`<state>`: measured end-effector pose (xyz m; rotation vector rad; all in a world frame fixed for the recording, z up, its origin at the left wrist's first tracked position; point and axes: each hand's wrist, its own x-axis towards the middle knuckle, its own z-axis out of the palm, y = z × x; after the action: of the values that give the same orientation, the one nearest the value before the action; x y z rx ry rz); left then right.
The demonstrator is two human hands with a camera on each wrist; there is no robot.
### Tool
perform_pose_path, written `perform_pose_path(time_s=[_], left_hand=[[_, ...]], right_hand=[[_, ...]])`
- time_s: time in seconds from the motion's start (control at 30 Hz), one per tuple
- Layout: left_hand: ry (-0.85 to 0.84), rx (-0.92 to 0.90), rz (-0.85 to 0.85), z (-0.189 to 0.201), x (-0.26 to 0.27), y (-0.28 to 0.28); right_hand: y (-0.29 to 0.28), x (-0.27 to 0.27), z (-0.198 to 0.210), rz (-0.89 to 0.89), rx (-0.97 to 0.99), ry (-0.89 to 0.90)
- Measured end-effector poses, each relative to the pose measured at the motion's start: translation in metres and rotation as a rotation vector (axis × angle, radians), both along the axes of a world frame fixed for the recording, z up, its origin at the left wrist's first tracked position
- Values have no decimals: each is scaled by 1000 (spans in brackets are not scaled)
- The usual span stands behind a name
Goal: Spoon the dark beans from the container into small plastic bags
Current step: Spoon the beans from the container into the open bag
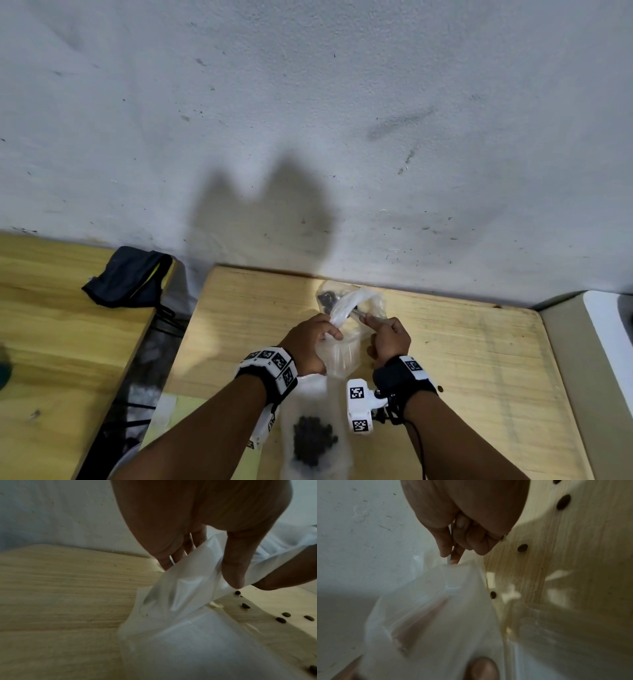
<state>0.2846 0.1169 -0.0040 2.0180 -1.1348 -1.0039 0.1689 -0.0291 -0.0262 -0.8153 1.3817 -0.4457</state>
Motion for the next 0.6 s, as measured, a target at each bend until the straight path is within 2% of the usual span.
perform_pose_path(time_s=[0.3, 0.47, 0.6], left_hand=[[7, -56, 148, 1, 5, -4], [64, -82, 306, 7, 5, -7], [86, -74, 363, 8, 4, -9]], right_hand=[[-13, -11, 9, -21, -40, 23], [-24, -22, 17, -5, -92, 56], [-31, -31, 31, 3, -139, 24]])
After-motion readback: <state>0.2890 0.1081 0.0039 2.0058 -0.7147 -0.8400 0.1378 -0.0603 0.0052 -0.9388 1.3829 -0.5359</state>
